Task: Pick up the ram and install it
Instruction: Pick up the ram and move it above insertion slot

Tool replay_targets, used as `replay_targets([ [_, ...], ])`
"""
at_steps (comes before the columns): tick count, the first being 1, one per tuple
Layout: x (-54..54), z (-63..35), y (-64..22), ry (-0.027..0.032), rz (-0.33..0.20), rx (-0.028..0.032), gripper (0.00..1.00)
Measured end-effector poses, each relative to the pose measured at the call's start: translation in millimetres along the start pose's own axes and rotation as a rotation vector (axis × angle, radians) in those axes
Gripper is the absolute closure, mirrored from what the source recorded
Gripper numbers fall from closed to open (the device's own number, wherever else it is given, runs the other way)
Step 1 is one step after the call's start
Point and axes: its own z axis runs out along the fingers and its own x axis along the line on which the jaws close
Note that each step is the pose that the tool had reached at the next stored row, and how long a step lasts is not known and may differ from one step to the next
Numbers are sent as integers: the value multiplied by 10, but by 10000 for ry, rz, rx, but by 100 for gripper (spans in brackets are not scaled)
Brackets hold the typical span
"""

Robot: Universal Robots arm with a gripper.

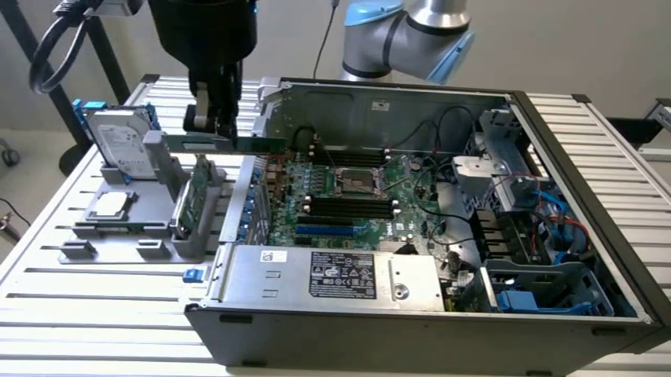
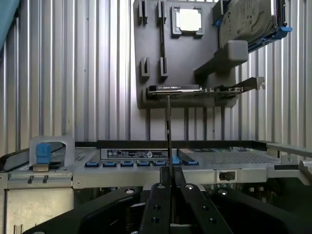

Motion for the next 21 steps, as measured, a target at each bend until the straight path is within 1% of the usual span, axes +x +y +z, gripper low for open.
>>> replay_targets([
  [10, -1, -17, -456, -1, -3, -1, 86],
  [21, 4, 36, -959, 1, -25, -5, 86],
])
